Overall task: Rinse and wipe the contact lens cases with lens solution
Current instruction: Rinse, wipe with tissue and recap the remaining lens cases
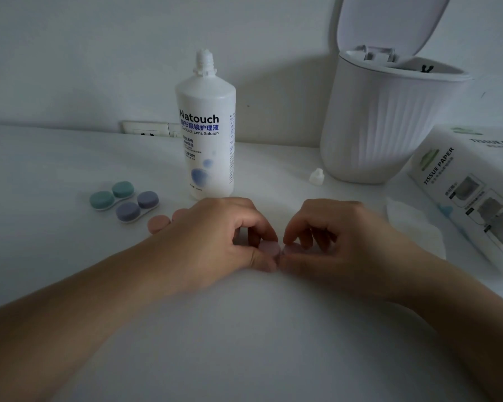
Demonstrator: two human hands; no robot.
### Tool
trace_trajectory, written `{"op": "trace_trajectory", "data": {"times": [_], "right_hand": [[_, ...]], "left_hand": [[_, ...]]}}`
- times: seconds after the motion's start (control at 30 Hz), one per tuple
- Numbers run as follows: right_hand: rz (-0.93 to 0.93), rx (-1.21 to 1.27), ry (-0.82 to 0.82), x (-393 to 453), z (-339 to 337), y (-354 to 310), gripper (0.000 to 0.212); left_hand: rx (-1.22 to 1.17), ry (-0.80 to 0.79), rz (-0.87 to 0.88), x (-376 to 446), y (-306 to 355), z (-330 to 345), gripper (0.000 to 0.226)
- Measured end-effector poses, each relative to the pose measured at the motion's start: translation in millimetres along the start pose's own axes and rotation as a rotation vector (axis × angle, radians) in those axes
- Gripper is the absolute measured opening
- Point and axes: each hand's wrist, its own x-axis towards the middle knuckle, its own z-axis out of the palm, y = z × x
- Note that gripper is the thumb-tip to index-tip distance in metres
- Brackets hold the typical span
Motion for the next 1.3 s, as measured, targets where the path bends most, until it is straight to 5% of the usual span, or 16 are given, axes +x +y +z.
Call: {"op": "trace_trajectory", "data": {"times": [0.1, 1.3], "right_hand": [[-0.024, -0.014, -0.017, 0.3, -0.4, -1.1, 0.01], [-0.064, -0.067, 0.0, -3.8, -5.5, -3.6, 0.012]], "left_hand": [[0.002, -0.006, 0.008, 0.7, -0.5, -0.4, 0.047], [-0.015, 0.024, 0.002, -0.2, -2.2, -1.1, 0.053]]}}
